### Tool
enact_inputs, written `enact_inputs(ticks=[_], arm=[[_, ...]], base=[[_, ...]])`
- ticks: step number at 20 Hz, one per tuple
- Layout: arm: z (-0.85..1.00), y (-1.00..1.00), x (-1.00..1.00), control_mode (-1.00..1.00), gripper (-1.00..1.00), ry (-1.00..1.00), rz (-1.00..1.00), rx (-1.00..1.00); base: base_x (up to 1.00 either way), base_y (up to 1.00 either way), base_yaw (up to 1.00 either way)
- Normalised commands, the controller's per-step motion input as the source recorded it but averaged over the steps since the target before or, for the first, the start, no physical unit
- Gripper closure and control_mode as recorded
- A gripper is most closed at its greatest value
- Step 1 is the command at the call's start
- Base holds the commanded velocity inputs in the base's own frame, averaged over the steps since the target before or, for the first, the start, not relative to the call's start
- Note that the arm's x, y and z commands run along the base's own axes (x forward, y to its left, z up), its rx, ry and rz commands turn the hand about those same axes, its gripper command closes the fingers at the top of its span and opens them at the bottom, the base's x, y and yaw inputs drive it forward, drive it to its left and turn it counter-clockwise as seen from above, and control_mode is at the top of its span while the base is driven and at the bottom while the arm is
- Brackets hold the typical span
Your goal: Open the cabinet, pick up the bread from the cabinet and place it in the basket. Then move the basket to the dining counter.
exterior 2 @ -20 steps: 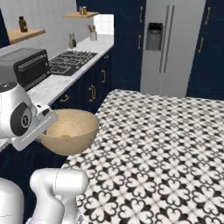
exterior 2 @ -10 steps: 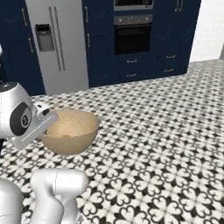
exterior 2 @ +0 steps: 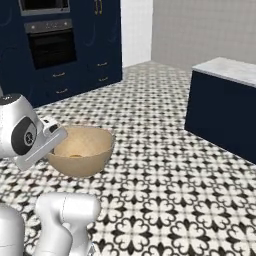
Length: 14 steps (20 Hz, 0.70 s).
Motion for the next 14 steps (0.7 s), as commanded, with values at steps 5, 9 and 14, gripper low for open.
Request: enact_inputs(ticks=[5, 9, 14], arm=[[0.00, 0.00, 0.00, 1.00, 1.00, 0.00, 0.00, 0.00], [0.00, 0.00, 0.00, 1.00, 1.00, 0.00, 0.00, 0.00], [0.00, 0.00, 0.00, 1.00, 1.00, 0.00, 0.00, 0.00]], base=[[1.00, -0.02, -0.50], [1.00, 0.44, -0.41], [1.00, 0.55, -0.43]])
